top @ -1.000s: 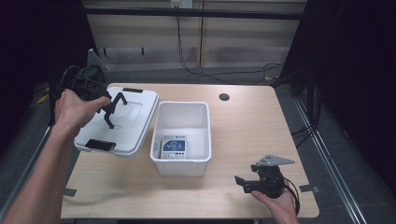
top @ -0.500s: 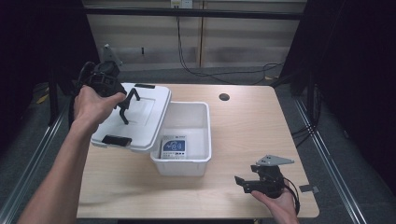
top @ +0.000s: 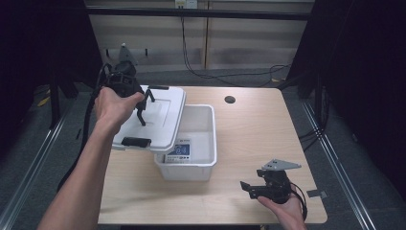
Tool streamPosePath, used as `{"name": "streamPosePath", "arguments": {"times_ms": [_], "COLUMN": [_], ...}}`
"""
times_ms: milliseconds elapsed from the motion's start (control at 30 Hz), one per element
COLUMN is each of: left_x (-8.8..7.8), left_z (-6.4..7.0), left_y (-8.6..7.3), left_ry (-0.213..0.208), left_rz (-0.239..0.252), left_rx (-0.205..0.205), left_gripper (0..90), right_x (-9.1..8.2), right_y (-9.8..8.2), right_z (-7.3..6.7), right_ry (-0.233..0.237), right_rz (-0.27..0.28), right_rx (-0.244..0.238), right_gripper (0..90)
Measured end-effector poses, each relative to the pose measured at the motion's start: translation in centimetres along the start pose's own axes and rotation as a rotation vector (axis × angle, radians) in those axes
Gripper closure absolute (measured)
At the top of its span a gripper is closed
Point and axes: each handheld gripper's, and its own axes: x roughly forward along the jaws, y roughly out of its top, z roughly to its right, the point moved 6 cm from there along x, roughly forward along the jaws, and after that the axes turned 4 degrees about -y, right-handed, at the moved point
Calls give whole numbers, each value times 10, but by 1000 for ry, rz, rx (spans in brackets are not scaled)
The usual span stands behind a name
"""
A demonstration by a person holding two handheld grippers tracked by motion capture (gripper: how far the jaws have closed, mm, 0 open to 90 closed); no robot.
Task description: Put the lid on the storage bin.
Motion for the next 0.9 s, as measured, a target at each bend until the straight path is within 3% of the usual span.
{"name": "streamPosePath", "arguments": {"times_ms": [300,533,600,767,800,900], "left_x": [12,25,27,29,29,32], "left_z": [16,23,27,36,38,42], "left_y": [-1,-3,-3,-2,-2,-3], "left_ry": [-48,-16,-37,-15,-22,-39], "left_rz": [-19,-30,-30,-9,-4,-7], "left_rx": [-33,-66,-69,-85,-99,-94], "left_gripper": [850,850,851,850,850,850], "right_x": [0,0,-1,0,0,-1], "right_y": [0,0,0,0,0,0], "right_z": [0,-1,-1,-1,-1,-1], "right_ry": [1,5,5,5,6,6], "right_rz": [-1,-1,-1,-3,-4,-2], "right_rx": [1,-7,-8,-7,-7,-9], "right_gripper": [212,212,211,212,212,212]}}
